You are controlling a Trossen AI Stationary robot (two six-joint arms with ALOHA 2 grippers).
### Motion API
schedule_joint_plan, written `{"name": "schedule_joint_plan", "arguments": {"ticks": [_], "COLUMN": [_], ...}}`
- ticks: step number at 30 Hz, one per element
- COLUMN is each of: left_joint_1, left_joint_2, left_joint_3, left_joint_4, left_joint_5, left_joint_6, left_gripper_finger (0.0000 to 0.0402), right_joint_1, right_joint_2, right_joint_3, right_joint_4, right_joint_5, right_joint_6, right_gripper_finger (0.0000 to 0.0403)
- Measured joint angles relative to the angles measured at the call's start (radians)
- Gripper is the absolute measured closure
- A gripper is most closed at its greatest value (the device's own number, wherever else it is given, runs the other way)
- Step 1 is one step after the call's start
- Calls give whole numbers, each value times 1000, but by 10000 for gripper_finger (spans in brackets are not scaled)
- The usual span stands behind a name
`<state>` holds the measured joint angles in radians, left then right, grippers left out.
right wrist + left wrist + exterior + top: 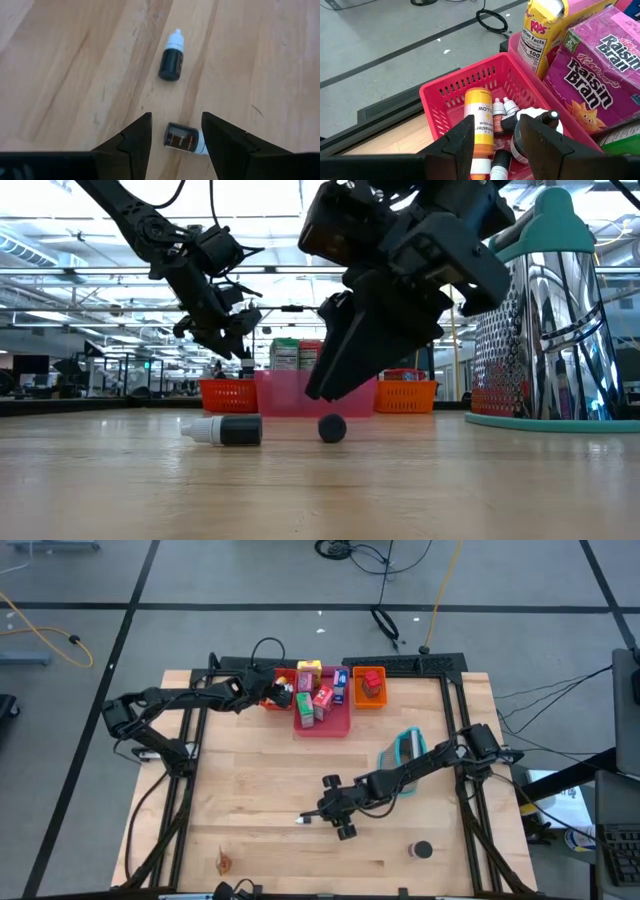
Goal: Pick & Place Kitchen Items
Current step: Put the small black food coloring bottle into the red bin
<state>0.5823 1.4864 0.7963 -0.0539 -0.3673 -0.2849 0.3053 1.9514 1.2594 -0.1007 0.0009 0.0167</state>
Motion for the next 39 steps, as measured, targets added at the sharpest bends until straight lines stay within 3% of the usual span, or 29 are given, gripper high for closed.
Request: {"name": "schedule_joint_plan", "arguments": {"ticks": [13,19,39], "left_joint_1": [0,0,0], "left_joint_2": [0,0,0], "left_joint_3": [0,0,0], "left_joint_4": [-3,-3,-6], "left_joint_5": [0,0,0], "left_joint_6": [0,1,17], "left_gripper_finger": [243,243,243], "right_joint_1": [5,10,-1], "right_joint_2": [34,43,41], "right_joint_3": [0,-1,-27], "right_joint_4": [-12,-16,-105], "right_joint_5": [-29,-27,25], "right_joint_6": [-55,-176,-56], "right_gripper_finger": [238,238,238]}}
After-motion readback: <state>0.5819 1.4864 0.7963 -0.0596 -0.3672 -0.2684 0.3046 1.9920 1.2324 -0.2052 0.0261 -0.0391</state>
